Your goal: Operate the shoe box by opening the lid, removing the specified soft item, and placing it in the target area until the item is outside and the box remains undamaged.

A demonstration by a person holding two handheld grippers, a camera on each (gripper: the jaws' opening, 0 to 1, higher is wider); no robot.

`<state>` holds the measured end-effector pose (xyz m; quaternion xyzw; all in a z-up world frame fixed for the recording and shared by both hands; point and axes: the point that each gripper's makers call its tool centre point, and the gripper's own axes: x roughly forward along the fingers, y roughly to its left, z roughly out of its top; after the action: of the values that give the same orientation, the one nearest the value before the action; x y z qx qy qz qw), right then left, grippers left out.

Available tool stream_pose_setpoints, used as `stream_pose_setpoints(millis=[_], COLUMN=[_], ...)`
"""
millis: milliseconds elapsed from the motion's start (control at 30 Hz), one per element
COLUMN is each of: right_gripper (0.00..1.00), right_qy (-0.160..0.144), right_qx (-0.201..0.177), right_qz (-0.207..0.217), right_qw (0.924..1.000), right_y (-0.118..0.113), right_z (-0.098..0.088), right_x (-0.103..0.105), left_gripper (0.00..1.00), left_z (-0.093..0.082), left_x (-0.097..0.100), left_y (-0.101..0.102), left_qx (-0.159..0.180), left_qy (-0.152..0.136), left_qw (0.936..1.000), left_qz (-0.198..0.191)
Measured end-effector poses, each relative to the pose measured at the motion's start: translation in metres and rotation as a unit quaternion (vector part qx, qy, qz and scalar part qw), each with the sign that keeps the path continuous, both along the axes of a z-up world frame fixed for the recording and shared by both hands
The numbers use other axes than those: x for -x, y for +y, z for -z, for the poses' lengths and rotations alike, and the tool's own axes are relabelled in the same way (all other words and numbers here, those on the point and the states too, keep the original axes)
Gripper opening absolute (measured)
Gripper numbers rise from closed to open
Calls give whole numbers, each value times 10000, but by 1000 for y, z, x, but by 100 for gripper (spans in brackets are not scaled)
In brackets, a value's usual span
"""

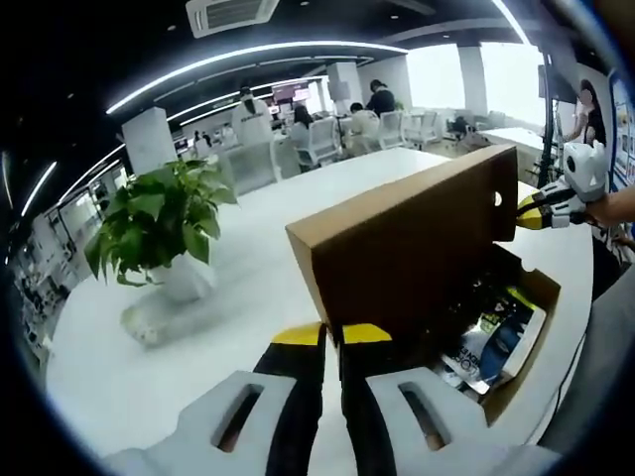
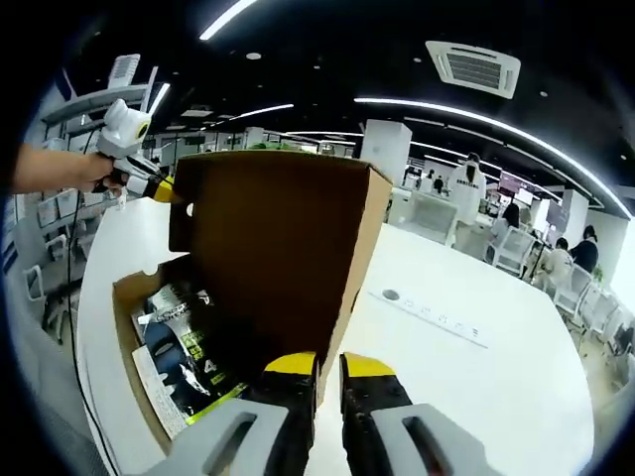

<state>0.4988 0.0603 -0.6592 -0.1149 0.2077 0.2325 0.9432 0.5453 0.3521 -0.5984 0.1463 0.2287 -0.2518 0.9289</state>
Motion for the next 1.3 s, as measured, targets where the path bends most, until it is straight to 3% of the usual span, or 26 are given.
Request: stream_pose_setpoints(millis=[200, 733, 1300], right_gripper=[0, 0, 0], right_qy=[123, 165, 185], right_qx=[-1, 75, 139], right_qz=[54, 206, 177], right_qw=[9999, 9996, 9996], right_y=[3, -1, 0], right_z=[9, 9, 8], right_x=[-2, -8, -5], left_gripper=[3, 7, 11], left_z=[0, 2, 43], left_x=[-2, -8, 15], left_y=[0, -3, 1], left_qx=[13, 70, -155], left_qy=[14, 22, 334], left_qw=[10000, 9999, 9993], left_qz=[-2, -94, -108])
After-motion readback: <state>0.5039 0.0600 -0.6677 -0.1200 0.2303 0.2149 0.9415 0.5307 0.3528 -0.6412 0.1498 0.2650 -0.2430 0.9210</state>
